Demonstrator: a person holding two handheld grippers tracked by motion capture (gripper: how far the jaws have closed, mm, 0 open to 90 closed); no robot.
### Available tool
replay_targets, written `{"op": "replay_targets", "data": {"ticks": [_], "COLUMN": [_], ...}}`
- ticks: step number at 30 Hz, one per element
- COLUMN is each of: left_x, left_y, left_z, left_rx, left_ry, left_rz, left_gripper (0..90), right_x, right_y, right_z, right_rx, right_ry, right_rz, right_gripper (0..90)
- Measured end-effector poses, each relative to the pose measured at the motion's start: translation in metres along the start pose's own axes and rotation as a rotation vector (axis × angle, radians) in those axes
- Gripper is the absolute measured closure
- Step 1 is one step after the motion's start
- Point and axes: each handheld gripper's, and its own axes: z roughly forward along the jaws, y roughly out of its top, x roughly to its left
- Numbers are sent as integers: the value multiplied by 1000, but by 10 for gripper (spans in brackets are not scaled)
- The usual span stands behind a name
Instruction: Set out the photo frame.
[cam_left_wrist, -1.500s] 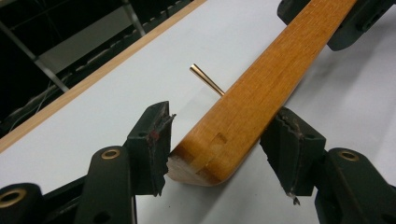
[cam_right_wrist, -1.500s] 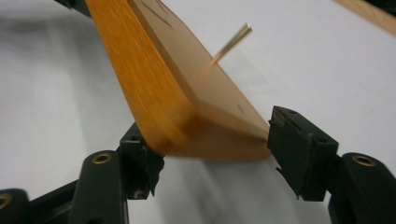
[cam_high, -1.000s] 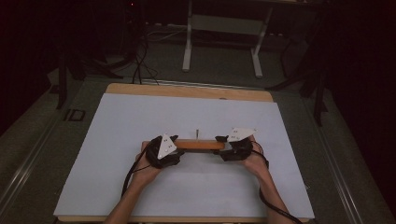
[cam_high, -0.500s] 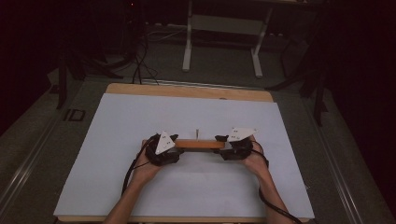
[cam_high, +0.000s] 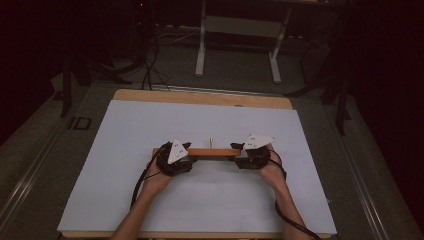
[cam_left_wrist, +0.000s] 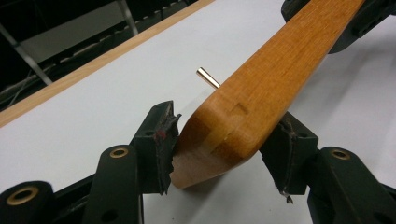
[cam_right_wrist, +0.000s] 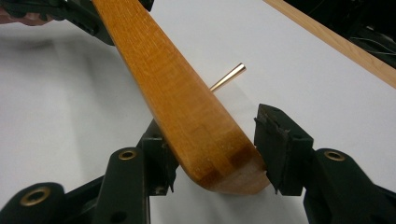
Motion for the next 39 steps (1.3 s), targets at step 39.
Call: {"op": "replay_targets", "data": {"ticks": [39], "left_x": [2], "left_y": [5], "left_z": [-11], "left_rx": [23], "left_ry": [2], "left_rz": [104], "left_gripper": [552], "right_x": [0], "right_y": [6], "right_z": [-5], "right_rx": [-25], "right_ry": [46], "right_rz": [0], "right_gripper": [539]}}
